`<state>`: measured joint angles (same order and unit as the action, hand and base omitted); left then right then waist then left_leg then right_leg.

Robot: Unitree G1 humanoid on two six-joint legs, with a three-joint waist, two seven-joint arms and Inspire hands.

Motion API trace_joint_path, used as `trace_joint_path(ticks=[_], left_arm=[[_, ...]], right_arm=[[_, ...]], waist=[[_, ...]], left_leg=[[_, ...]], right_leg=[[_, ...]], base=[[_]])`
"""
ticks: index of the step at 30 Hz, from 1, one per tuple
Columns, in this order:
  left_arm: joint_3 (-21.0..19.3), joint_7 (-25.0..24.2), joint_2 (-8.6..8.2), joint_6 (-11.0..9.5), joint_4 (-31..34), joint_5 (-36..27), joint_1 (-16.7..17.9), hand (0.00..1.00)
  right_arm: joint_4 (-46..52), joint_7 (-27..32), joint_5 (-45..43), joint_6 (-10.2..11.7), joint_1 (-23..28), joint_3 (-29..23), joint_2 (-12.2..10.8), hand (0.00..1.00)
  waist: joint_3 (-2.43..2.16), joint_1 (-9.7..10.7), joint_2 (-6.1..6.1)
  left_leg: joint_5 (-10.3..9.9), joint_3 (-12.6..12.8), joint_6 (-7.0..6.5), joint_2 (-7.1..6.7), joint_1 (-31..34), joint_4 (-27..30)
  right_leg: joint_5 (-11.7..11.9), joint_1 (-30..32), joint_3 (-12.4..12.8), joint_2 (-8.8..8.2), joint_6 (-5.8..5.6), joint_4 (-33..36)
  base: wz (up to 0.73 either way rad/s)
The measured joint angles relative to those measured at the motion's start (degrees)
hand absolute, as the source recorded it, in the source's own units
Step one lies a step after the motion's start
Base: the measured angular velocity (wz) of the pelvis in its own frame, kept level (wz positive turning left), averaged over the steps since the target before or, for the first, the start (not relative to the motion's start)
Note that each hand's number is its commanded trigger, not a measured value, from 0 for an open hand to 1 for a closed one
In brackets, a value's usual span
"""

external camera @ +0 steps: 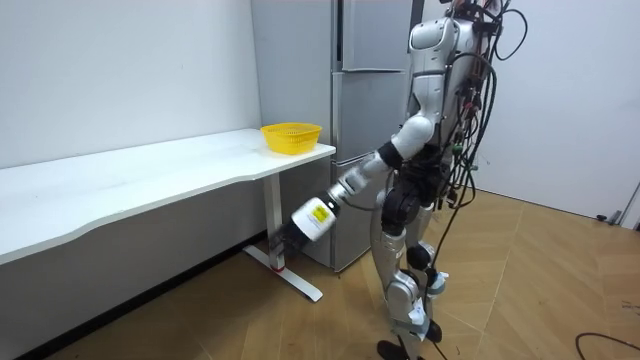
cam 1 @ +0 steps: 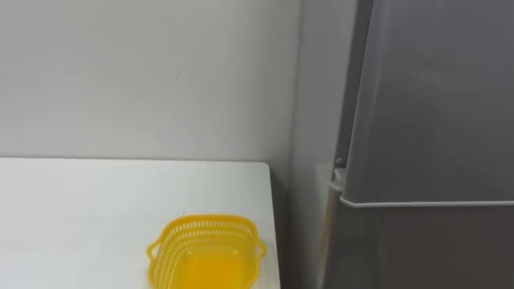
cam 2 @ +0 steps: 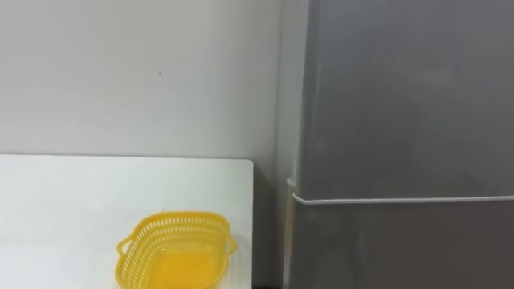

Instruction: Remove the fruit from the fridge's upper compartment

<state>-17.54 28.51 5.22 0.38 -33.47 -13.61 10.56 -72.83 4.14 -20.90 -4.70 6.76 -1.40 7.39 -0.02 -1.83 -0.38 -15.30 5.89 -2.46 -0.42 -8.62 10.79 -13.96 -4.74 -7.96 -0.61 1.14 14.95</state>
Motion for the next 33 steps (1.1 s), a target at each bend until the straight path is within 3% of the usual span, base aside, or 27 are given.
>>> trace_joint_path(ticks=[3,5,13,15,22,26,33], left_arm=[[0.9,2.3,-0.06,-2.7,5.4,-1.3,-0.9,0.0],[1.0,2.9,-0.14,-3.1,8.9,-1.4,-1.2,0.0],[3.0,2.3,0.13,-5.1,33.0,-2.7,-1.0,0.0],[4.1,0.5,0.28,-5.5,39.7,-1.9,-1.1,0.0],[5.0,-5.5,0.85,-5.5,50.2,-2.0,-2.7,0.0],[7.7,-10.6,0.92,-5.5,56.5,-2.5,-2.7,0.0],[11.1,-20.6,0.94,-5.3,58.6,-4.0,-6.5,0.0]], right_arm=[[0.4,-0.2,-0.2,0.5,0.3,0.0,0.0,0.0],[0.5,-0.7,-0.1,1.0,0.4,0.0,0.0,0.0],[1.9,-2.5,-0.1,2.3,2.0,0.1,-0.1,0.0],[2.0,-2.5,0.0,2.3,2.2,0.2,0.0,0.0],[1.7,-4.2,-3.6,2.1,2.4,0.2,-0.1,0.0],[1.5,-5.7,-4.3,2.1,2.5,0.2,-0.1,0.0],[1.9,-8.1,-4.4,2.1,2.4,0.2,-0.2,0.0]], waist=[[-0.02,0.2,0.51],[-0.03,0.3,0.37],[0.16,0.5,0.01],[0.19,0.3,0.02],[0.43,1.5,0.24],[0.49,2.3,0.32],[0.37,3.4,0.21]], left_leg=[[0.0,0.1,-0.03,-0.15,-0.1,0.1],[0.0,0.2,-0.03,-0.21,-0.1,0.1],[0.0,-0.1,-0.03,-0.23,-0.2,0.2],[0.0,-0.1,-0.03,-0.17,-0.1,0.2],[0.0,-0.1,-0.04,-0.1,0.0,0.2],[0.0,0.1,-0.04,-0.01,0.1,0.5],[0.1,0.3,0.05,0.21,0.0,0.5]], right_leg=[[0.0,0.0,0.2,-0.03,-0.01,0.2],[0.0,0.3,0.5,0.14,-0.02,0.0],[0.0,-0.1,0.0,-0.11,-0.07,-0.5],[0.3,-0.2,0.0,-0.05,-0.19,-1.2],[0.6,-0.2,0.1,0.18,-0.17,-1.3],[0.8,-0.1,0.2,0.43,-0.12,-1.4],[0.9,0.1,1.3,0.58,0.14,-1.2]], base=[[-0.07],[-0.07],[0.02],[0.0],[0.0],[0.0],[-0.03]])
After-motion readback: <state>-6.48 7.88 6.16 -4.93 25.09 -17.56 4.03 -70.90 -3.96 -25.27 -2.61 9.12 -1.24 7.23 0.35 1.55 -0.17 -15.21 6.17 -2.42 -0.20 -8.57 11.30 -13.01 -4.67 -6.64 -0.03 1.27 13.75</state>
